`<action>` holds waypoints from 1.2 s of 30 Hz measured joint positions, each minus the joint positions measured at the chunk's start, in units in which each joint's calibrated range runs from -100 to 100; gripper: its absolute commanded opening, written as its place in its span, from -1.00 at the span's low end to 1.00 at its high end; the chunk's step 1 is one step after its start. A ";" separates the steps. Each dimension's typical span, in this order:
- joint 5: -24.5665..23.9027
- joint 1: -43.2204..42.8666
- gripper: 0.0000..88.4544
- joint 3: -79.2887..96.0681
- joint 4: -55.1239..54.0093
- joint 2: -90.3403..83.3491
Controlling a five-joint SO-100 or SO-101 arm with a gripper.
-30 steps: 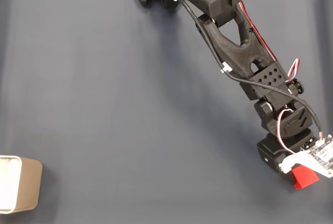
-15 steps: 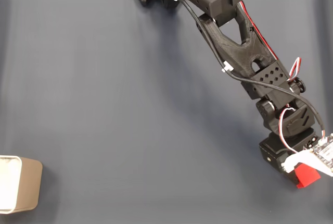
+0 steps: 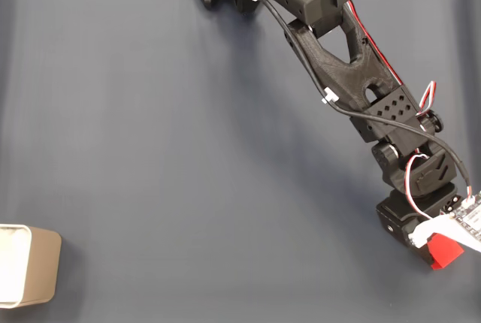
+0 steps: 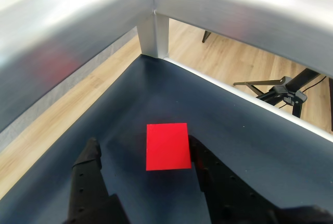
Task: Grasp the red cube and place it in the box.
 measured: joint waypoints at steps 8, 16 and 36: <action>-0.29 -0.07 -0.50 2.80 0.00 0.00; -0.34 -0.59 -0.85 5.88 0.00 -1.65; 0.05 -0.30 -1.00 8.32 4.06 -5.56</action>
